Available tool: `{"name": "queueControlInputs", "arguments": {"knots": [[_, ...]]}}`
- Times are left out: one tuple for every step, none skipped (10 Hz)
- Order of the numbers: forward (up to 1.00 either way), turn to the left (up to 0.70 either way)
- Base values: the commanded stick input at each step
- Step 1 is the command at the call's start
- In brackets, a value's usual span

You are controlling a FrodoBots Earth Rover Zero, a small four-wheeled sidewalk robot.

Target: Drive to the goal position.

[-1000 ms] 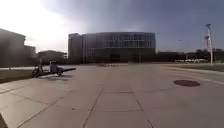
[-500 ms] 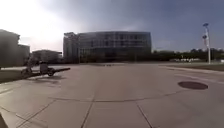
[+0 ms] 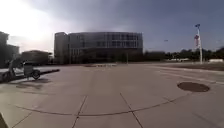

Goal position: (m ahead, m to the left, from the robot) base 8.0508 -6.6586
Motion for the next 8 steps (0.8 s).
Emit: {"name": "queueControlInputs", "arguments": {"knots": [[1.0, 0.01], [1.0, 0.01], [1.0, 0.01], [1.0, 0.01], [1.0, 0.01], [1.0, 0.01], [1.0, 0.01], [1.0, 0.01]]}}
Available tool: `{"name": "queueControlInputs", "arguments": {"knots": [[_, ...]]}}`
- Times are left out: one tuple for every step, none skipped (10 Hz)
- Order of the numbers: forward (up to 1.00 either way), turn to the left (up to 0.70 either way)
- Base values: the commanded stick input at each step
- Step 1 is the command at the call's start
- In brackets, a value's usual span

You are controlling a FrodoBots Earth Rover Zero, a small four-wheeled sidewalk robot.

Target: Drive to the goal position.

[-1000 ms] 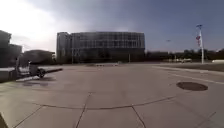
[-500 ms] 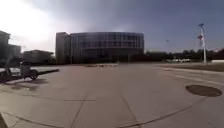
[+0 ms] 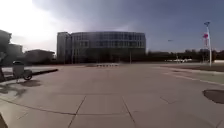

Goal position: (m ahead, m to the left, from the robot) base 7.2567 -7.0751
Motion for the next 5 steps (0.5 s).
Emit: {"name": "queueControlInputs", "arguments": {"knots": [[1.0, 0.01], [1.0, 0.01], [1.0, 0.01], [1.0, 0.01], [1.0, 0.01]]}}
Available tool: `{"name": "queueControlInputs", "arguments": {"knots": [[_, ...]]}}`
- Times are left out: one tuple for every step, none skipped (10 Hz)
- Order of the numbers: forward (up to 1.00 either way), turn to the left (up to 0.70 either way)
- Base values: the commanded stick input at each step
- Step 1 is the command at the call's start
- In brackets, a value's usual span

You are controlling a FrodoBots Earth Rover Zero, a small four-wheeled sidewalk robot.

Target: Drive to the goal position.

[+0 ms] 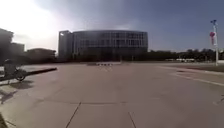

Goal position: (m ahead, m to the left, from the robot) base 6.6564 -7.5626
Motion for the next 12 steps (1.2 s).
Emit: {"name": "queueControlInputs", "arguments": {"knots": [[1.0, 0.01], [1.0, 0.01], [1.0, 0.01], [1.0, 0.01], [1.0, 0.01], [1.0, 0.01], [1.0, 0.01], [1.0, 0.01], [1.0, 0.01], [1.0, 0.01], [1.0, 0.01], [1.0, 0.01]]}}
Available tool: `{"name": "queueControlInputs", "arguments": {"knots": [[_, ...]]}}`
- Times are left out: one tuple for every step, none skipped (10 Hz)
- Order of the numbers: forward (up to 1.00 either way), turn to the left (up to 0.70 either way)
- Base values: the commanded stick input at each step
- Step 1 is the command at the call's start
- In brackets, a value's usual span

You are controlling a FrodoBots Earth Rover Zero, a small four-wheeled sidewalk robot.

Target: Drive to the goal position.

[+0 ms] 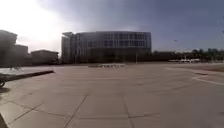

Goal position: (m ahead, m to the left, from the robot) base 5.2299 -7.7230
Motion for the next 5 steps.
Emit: {"name": "queueControlInputs", "arguments": {"knots": [[1.0, 0.01], [1.0, 0.01], [1.0, 0.01], [1.0, 0.01], [1.0, 0.01]]}}
